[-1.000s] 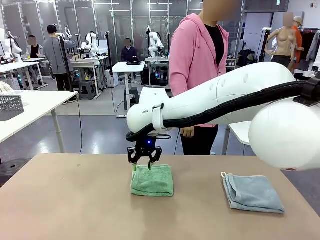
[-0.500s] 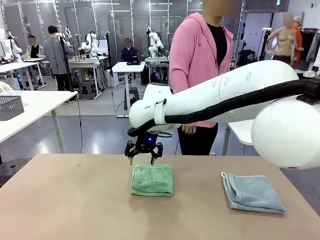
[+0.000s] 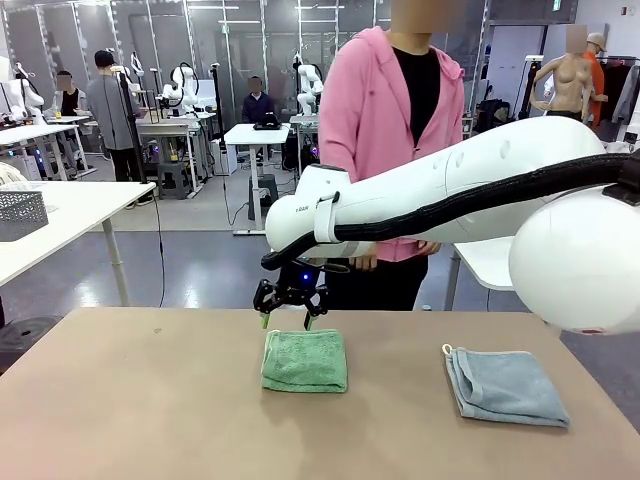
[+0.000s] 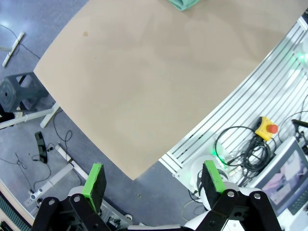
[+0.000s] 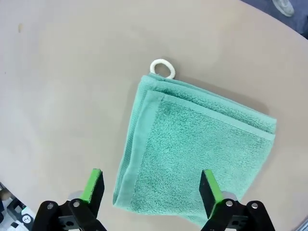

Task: Fold the towels and place them in the basket.
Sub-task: When a person lays out a Towel with hook on the table, fold it in half twice, then stack the folded Towel with hook on the right side of the table.

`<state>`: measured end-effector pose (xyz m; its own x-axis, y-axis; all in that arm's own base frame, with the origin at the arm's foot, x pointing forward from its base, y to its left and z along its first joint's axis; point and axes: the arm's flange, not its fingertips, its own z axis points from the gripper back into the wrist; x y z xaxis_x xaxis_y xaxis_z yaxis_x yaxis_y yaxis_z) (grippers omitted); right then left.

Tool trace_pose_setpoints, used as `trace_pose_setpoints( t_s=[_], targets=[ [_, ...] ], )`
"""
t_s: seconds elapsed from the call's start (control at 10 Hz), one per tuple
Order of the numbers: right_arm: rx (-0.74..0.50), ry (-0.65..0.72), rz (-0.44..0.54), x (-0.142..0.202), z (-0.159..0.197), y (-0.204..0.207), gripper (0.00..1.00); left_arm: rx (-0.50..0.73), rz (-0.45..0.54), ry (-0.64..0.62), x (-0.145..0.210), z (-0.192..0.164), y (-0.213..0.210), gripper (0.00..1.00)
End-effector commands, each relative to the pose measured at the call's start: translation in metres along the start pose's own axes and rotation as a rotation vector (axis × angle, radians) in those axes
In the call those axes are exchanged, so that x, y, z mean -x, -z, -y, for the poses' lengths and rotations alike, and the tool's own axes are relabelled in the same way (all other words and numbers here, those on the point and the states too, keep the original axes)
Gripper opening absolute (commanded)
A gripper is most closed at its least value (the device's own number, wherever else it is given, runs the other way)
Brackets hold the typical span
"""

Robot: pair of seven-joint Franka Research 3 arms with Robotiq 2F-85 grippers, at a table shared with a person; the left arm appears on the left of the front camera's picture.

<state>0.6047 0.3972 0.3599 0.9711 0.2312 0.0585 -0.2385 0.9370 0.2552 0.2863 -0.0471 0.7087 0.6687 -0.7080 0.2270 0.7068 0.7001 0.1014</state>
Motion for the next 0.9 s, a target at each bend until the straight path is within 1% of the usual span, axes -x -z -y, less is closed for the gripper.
trace_pose_setpoints(
  t_s=[0.0, 0.8],
  targets=[
    [0.014, 0.008, 0.010, -0.0016, -0.0027, -0.0003, 1.00, -0.008, -0.004, 0.004, 0.0007, 0.0002, 0.0008, 1.00],
    [0.014, 0.008, 0.010, -0.0016, -0.0027, -0.0003, 1.00, -0.008, -0.004, 0.004, 0.0007, 0.0002, 0.0008, 1.00]
  ],
)
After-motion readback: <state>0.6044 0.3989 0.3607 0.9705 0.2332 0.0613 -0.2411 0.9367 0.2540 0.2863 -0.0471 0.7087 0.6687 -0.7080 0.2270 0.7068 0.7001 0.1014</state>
